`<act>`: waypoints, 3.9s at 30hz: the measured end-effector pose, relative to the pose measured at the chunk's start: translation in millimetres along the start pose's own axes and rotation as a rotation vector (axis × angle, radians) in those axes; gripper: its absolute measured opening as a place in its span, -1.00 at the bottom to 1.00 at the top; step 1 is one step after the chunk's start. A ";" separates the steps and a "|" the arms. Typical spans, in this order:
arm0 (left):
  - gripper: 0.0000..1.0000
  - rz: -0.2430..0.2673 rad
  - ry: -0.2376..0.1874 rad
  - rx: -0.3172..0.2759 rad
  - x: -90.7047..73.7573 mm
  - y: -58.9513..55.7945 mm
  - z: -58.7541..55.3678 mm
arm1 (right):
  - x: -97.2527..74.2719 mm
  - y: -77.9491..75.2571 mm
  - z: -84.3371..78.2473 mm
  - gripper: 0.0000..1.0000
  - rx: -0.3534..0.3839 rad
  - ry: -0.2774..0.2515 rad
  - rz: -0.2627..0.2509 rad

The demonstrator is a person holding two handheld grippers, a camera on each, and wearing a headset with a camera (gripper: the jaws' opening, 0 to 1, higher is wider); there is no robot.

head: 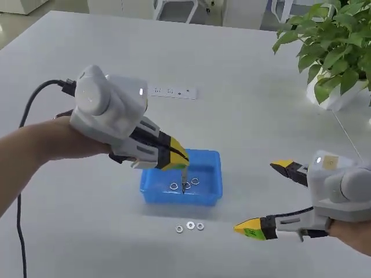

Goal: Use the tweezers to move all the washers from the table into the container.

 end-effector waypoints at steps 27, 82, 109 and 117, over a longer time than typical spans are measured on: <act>-0.92 -0.003 -0.008 -0.003 -0.1 -15.4 -1.3 | -0.5 9.9 -1.9 0.97 -0.006 -0.015 0.013; -0.91 -0.063 0.009 -0.051 30.4 -45.6 -41.8 | 4.7 29.5 -18.7 0.84 -0.017 -0.008 0.064; -0.92 -0.084 0.009 -0.049 29.1 -42.6 -44.9 | 51.8 74.5 9.6 -0.27 -0.180 -0.047 0.306; -0.92 -0.093 0.012 -0.042 29.9 -44.2 -43.3 | 68.7 86.1 13.0 -0.40 -0.229 -0.033 0.376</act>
Point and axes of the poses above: the centre of the closed fingertips' face, and the gripper's own axes: x roughly forward along the fingers, y roughly to its left, z roughly out of its top, the point moved 5 cm from there along -x, roughly backward along the fingers, and after that the axes turned 8 degrees about -z, right-handed, at the moved point
